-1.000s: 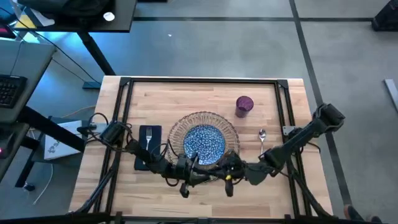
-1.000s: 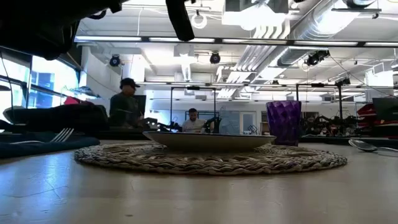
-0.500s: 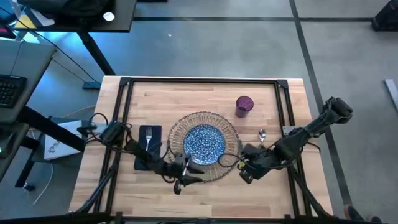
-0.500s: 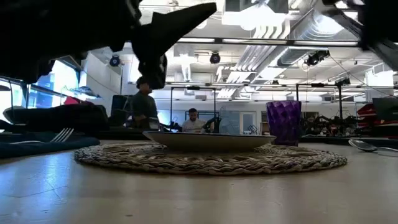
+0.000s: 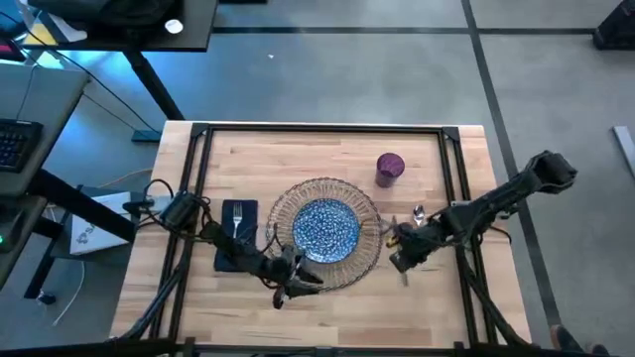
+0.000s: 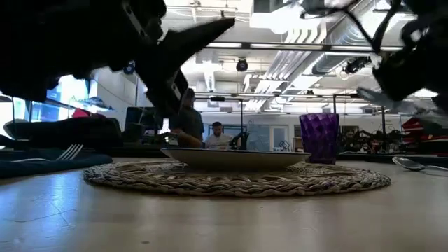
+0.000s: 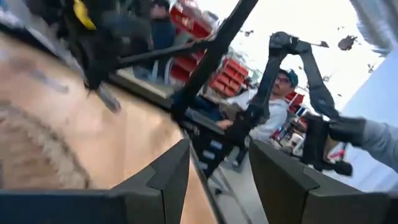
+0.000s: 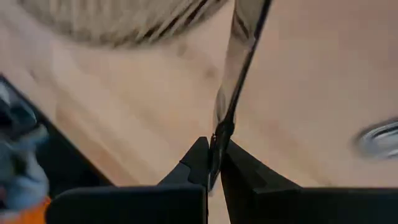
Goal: Set table place
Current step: Move the silver knife to the left of the silver spoon on the table
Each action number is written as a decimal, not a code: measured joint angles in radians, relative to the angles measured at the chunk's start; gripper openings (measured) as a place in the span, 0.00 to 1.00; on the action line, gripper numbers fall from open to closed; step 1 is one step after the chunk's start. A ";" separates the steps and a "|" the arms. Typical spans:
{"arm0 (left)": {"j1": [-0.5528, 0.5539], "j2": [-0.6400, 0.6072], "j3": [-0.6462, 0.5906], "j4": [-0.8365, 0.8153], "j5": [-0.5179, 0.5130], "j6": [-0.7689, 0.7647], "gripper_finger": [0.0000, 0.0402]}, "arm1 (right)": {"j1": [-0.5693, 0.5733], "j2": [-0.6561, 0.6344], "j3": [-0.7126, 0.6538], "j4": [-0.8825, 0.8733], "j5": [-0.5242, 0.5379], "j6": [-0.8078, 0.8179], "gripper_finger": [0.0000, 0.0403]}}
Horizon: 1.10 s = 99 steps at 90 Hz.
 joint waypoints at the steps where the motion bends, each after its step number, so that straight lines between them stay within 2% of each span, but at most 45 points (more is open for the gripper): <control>1: 0.003 0.000 -0.005 0.000 0.003 -0.001 0.36 | -0.007 -0.010 -0.007 0.001 -0.001 0.003 0.00; 22: 0.052 0.000 -0.097 0.013 0.018 -0.003 0.36 | -0.189 -0.150 -0.121 -0.058 -0.027 0.006 0.00; 36: 0.078 0.000 -0.130 0.012 0.050 0.018 0.36 | -0.307 -0.156 -0.129 -0.124 -0.036 -0.038 0.00; 52: 0.081 0.000 -0.165 0.010 0.050 0.041 0.36 | -0.396 -0.150 -0.129 -0.058 -0.052 -0.074 0.00; 76: 0.113 0.000 -0.196 0.013 0.079 0.059 0.36 | -0.420 -0.123 -0.129 -0.029 -0.144 -0.054 0.00; 99: 0.177 0.000 -0.195 0.035 0.110 0.102 0.36 | -0.420 0.035 -0.129 0.108 -0.246 -0.057 0.00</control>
